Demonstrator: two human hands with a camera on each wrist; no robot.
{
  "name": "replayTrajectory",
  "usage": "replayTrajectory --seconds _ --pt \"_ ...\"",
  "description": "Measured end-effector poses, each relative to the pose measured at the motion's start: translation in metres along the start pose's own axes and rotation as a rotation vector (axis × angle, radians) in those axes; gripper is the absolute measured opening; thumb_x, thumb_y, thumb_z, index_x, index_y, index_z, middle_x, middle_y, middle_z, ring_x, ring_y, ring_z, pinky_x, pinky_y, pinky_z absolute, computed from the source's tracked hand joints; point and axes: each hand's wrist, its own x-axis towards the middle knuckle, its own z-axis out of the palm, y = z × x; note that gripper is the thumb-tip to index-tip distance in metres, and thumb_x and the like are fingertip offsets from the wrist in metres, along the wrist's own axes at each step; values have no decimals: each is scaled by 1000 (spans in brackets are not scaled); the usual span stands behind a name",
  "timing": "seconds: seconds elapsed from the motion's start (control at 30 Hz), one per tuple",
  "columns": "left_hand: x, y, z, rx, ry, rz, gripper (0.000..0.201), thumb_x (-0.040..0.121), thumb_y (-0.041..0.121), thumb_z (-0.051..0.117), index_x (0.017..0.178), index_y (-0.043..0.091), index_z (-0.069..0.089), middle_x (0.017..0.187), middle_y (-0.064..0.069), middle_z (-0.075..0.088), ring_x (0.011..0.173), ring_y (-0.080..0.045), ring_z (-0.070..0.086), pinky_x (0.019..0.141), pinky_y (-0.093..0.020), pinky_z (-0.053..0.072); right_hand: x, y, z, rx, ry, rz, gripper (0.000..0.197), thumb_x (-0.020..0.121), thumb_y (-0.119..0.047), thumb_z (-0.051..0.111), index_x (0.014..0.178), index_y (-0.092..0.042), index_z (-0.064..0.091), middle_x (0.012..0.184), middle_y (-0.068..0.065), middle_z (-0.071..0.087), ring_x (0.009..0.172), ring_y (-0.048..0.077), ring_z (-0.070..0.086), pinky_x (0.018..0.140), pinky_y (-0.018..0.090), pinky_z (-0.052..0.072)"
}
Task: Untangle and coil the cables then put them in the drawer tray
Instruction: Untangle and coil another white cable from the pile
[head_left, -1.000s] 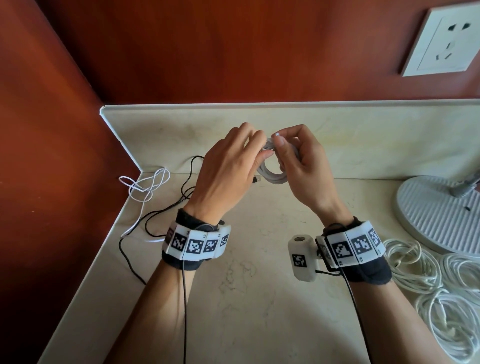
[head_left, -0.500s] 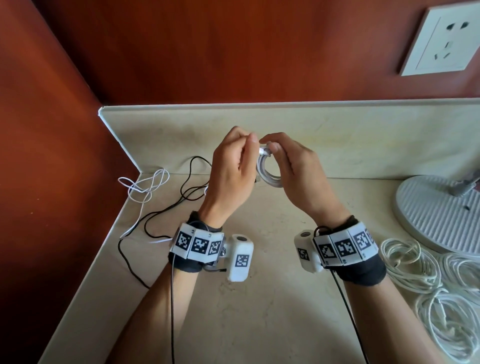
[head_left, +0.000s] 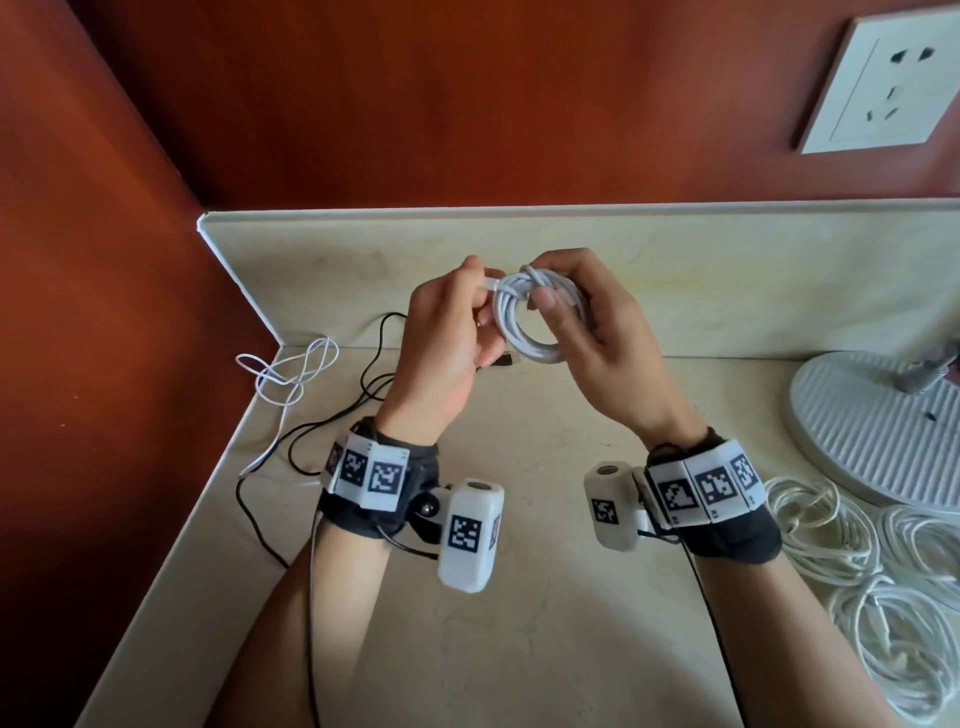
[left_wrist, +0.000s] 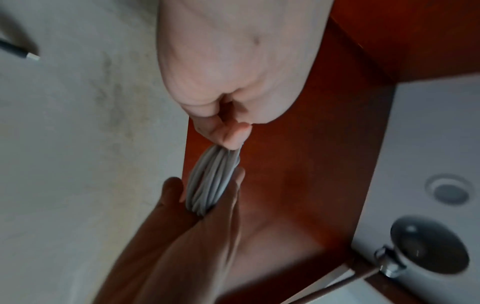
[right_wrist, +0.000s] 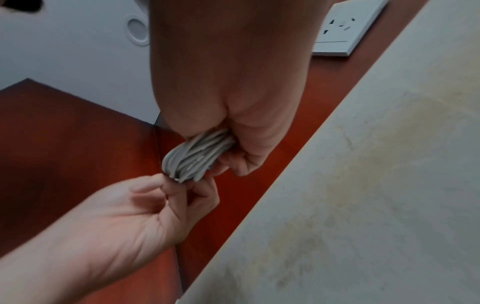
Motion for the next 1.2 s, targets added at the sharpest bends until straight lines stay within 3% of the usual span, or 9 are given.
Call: replayTrajectory --seconds 0.1,0.23,0.37,0.53,0.63,0.83,1.0,1.1,1.2 --pt "1 4 -3 -199 -23 -135 47 109 18 41 68 8 61 52 4 37 41 -4 33 39 -15 25 1 -5 -3 94 -49 -3 25 111 -13 46 130 0 57 105 -5 67 87 9 62 80 24 48" --pt "-1 7 -6 -423 -106 -208 46 109 17 42 70 8 65 60 2 36 40 -4 32 36 -14 28 2 -9 -4 213 -68 11 28 112 -9 40 132 4 55 119 7 68 105 24 69 87 36 59" --pt "-4 2 1 -175 -50 -92 58 111 24 37 59 14 62 52 3 35 36 -6 28 41 -19 25 -3 -16 -6 313 -144 172 27 112 -15 40 135 -1 46 119 16 68 91 35 76 66 44 65" --pt "-8 -7 6 235 -36 142 49 113 31 37 81 -1 55 53 -7 47 37 -16 40 37 -24 30 -17 -14 -17 256 -119 182 25 107 -2 50 132 1 45 96 16 68 72 32 70 58 38 58" --pt "-16 -11 12 345 -43 144 46 112 35 42 73 11 50 55 -1 45 45 -18 44 38 -23 31 -31 -13 -26 181 -69 221 27 102 8 50 126 -1 42 97 15 68 67 28 69 57 36 55" --pt "-26 -14 21 230 -94 -58 47 108 22 47 62 15 45 54 -1 42 45 -16 37 40 -22 26 -57 -23 -33 172 -61 217 19 105 -7 58 122 -4 49 99 12 70 68 25 69 59 35 56" --pt "-41 -32 33 169 -160 -209 39 105 15 47 67 13 47 52 2 38 44 -12 33 42 -19 18 -83 -26 -50 40 -110 252 16 105 -11 60 120 -8 55 95 10 71 67 25 70 56 39 57" --pt "-55 -53 39 220 -252 -270 42 109 22 48 68 14 51 54 7 45 43 -9 42 39 -19 25 -106 -26 -66 -154 -185 336 12 105 -16 59 117 -13 56 88 5 73 64 22 73 57 45 59" --pt "-74 -73 48 331 -363 -333 38 109 28 52 78 7 63 59 7 57 46 -11 55 39 -21 38 -134 -22 -80 -394 -216 414 16 102 -17 62 116 -21 65 89 2 73 70 19 69 66 41 56"
